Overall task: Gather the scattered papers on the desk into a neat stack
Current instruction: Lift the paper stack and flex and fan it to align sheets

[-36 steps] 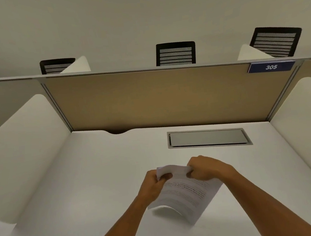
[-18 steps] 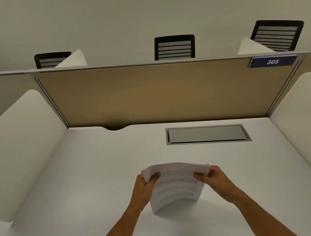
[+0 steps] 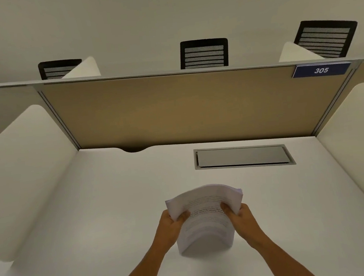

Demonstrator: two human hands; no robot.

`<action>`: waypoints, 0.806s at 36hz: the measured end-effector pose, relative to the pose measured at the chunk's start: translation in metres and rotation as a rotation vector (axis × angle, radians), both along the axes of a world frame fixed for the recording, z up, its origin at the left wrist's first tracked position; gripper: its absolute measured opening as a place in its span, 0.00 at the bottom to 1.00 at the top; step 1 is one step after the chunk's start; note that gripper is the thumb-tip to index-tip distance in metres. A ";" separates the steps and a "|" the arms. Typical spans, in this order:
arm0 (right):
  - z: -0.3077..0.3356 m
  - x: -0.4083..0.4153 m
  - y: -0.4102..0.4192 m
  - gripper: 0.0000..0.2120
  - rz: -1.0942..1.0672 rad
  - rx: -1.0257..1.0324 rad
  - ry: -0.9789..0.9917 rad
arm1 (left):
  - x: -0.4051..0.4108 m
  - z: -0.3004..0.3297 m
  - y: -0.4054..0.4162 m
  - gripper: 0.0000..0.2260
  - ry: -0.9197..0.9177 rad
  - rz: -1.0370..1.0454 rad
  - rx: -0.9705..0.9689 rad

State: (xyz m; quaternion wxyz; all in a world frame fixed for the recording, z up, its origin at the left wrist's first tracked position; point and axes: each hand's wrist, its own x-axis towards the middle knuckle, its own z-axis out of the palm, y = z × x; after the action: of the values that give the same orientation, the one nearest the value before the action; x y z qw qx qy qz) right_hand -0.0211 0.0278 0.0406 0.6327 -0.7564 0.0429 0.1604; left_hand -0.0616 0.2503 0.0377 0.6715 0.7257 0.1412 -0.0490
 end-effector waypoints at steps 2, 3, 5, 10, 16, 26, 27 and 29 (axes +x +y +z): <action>-0.003 0.001 0.003 0.10 -0.014 -0.009 -0.010 | -0.001 -0.005 -0.002 0.09 0.012 -0.002 0.008; -0.004 0.001 0.004 0.08 -0.017 -0.011 -0.015 | -0.001 -0.008 -0.002 0.12 0.016 0.003 0.015; -0.007 0.004 0.005 0.07 -0.016 -0.014 -0.020 | 0.000 -0.011 -0.003 0.16 0.024 0.023 0.041; -0.008 0.008 0.004 0.06 -0.015 -0.006 -0.037 | 0.007 -0.012 -0.003 0.10 -0.016 0.094 0.109; -0.013 0.001 0.004 0.07 -0.039 0.056 -0.016 | 0.007 -0.019 -0.002 0.10 -0.006 0.093 0.117; -0.019 0.005 0.006 0.08 -0.011 0.059 0.004 | 0.011 -0.023 0.006 0.09 -0.034 0.055 0.111; -0.018 0.005 0.005 0.08 -0.011 0.064 0.000 | 0.011 -0.021 0.005 0.09 -0.049 0.067 0.097; -0.018 0.004 0.005 0.08 -0.016 0.070 -0.005 | 0.010 -0.022 0.004 0.08 -0.060 0.083 0.092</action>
State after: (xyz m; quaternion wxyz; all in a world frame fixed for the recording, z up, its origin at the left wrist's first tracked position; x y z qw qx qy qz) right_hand -0.0175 0.0332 0.0224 0.6601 -0.7338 0.0420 0.1550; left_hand -0.0514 0.2546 0.0155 0.6428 0.7506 0.1528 0.0072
